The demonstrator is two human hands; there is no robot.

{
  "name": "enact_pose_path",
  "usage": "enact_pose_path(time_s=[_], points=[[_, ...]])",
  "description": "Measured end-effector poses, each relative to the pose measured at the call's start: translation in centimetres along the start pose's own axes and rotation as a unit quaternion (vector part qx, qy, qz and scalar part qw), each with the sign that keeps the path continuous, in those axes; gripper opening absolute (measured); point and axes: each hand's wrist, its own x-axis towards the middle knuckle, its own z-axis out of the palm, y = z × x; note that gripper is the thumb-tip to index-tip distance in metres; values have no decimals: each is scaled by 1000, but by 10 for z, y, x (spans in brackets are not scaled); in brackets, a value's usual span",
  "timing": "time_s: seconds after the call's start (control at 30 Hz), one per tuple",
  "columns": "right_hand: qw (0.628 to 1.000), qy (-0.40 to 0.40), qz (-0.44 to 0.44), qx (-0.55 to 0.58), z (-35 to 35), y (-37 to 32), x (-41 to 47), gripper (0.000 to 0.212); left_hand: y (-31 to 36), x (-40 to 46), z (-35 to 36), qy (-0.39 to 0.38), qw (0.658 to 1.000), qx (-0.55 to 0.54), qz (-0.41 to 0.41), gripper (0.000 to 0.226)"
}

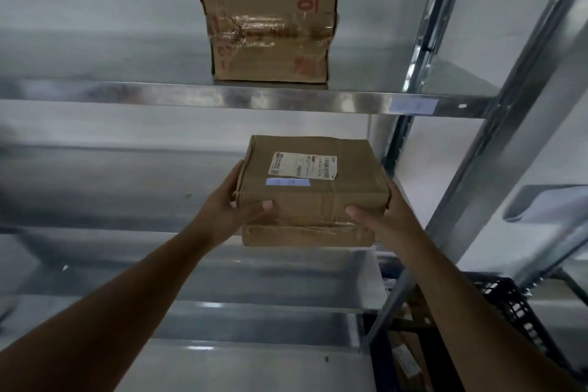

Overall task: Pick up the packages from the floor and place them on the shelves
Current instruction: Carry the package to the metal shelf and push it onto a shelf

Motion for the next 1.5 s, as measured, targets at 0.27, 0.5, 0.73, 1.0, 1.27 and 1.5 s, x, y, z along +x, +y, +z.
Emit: enact_pose_path(time_s=[0.27, 0.5, 0.73, 1.0, 1.27, 1.5], points=[[1000, -15, -8, -21, 4, 16, 52, 112, -35, 54, 10, 3, 1000, -9, -4, 75], [1000, -25, -3, 5, 15, 51, 91, 92, -68, 86, 9, -20, 1000, -23, -4, 74], [999, -38, 21, -5, 36, 86, 120, 95, -114, 101, 17, -10, 999, -45, -18, 74], [1000, -29, 10, 7, 47, 115, 143, 111, -137, 113, 21, 2, 999, -38, -21, 76], [1000, -26, 7, 11, 48, 119, 156, 105, -145, 128, 20, -24, 996, -79, -22, 82], [1000, -15, 14, 6, 47, 123, 154, 105, -151, 129, 17, -22, 997, -63, -40, 87]])
